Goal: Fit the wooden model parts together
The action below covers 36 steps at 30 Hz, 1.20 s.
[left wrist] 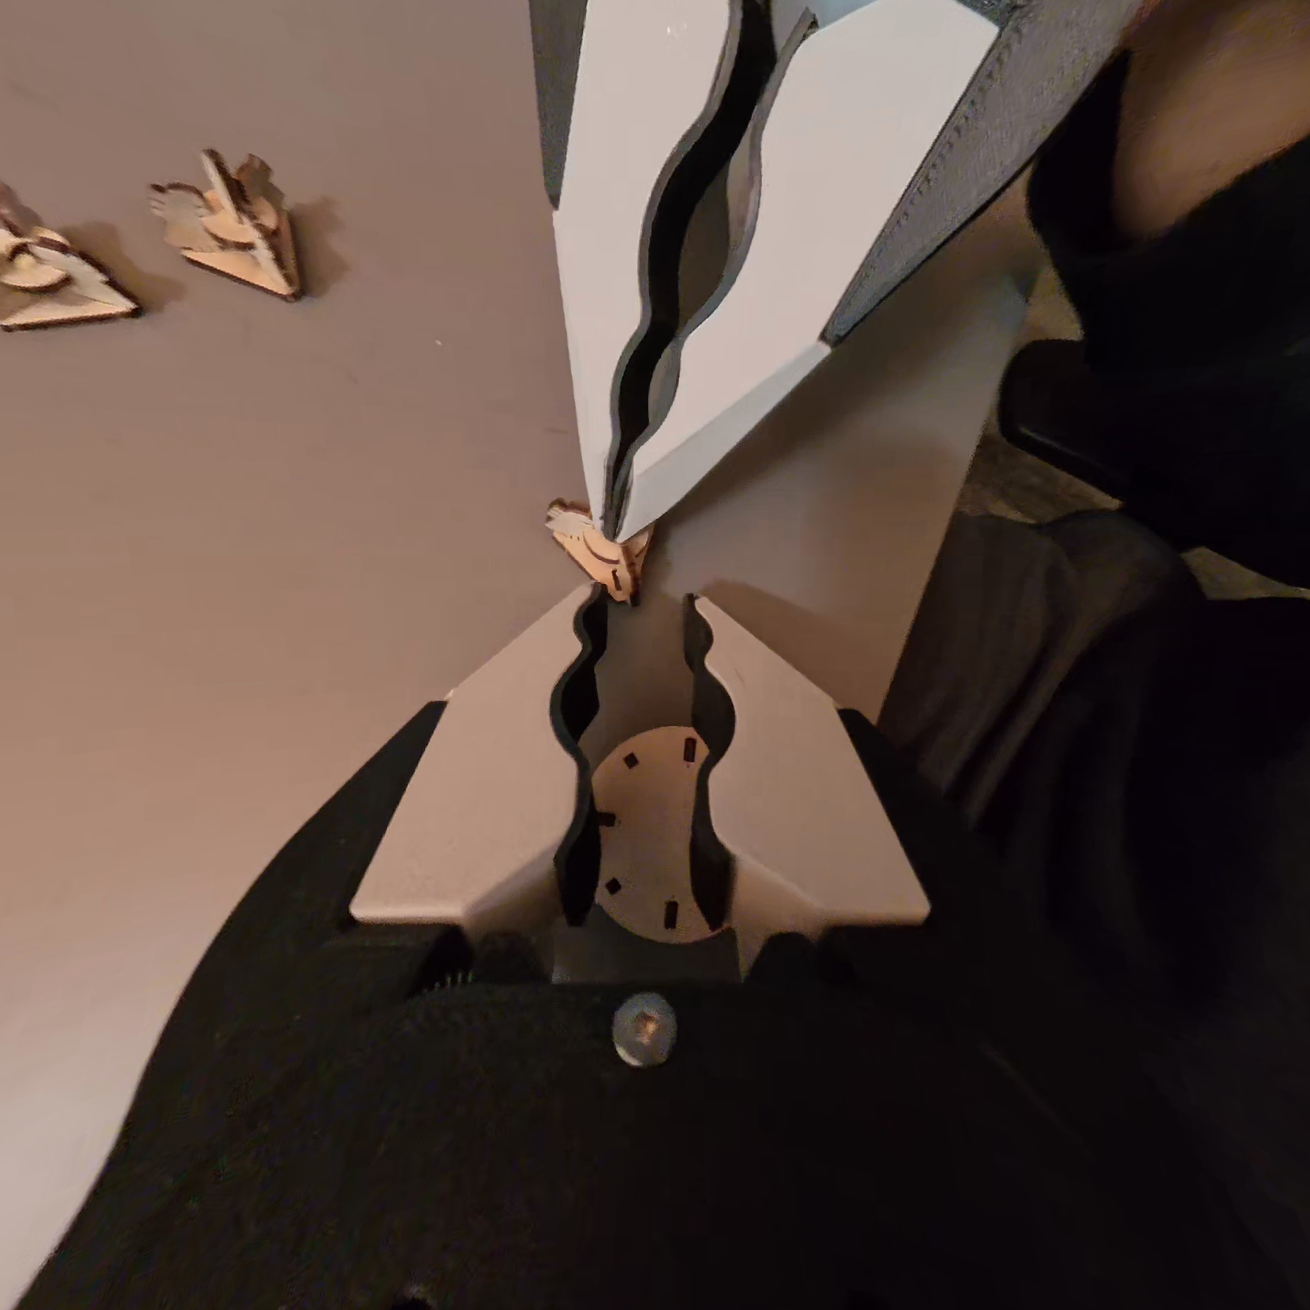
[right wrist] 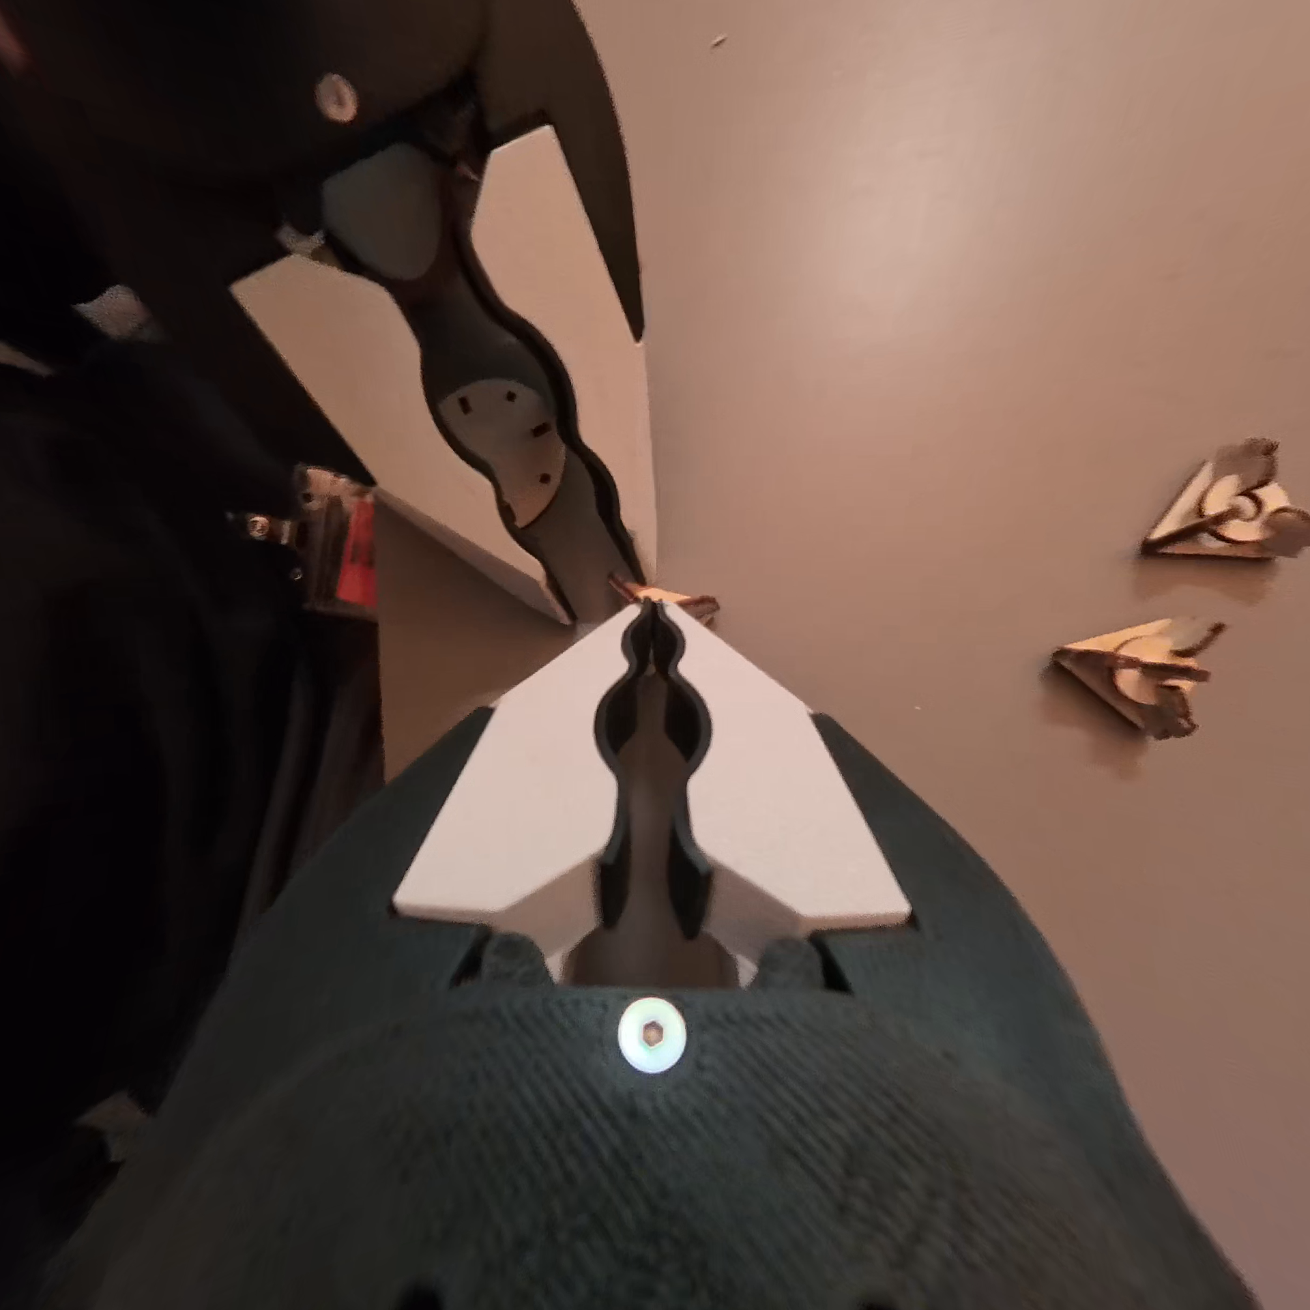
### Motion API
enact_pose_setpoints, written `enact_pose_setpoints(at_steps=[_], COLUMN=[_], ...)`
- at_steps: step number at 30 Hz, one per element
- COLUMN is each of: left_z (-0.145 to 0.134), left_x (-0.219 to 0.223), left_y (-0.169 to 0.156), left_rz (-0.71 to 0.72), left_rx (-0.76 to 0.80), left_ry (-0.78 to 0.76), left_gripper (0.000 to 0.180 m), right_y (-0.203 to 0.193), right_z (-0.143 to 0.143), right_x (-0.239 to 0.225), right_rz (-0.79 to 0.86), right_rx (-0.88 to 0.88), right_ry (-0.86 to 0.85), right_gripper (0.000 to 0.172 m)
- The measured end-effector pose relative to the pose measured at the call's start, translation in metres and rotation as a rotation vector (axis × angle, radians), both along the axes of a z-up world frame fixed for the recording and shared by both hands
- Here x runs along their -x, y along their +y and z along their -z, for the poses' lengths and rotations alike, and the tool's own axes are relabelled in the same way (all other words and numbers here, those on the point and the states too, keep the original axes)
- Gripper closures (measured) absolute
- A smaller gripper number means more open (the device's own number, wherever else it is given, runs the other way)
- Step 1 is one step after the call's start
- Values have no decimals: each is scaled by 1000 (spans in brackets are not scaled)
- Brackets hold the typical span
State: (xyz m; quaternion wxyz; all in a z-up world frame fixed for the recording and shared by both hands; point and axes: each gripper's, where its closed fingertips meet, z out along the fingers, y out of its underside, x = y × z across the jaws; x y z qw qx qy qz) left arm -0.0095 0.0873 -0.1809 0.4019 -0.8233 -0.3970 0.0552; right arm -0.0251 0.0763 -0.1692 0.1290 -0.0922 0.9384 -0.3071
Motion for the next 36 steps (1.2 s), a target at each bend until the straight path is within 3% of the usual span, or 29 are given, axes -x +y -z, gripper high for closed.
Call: enact_pose_setpoints(at_steps=[3,4,6,9,25,36], left_z=[0,1,1,2,-18,-30], left_x=[-5,-10,-17,-16,-8,-18], left_y=[5,10,24,29,-7,0], left_rz=[22,58,91,87,4,32], left_rx=[-34,-52,-101,-58,-44,-26], left_ry=[-37,-59,-117,-76,23,108], left_gripper=[169,180,178,178,178,178], right_y=[5,5,5,5,5,5], right_z=[0,0,0,0,0,0], right_x=[-3,-3,-3,-3,-3,-3], right_rz=[-16,-15,-15,-14,-6,-5], right_rx=[8,12,15,12,12,8], right_ry=[-63,-72,-72,-62,-65,-60], right_gripper=[172,172,172,172,172,172])
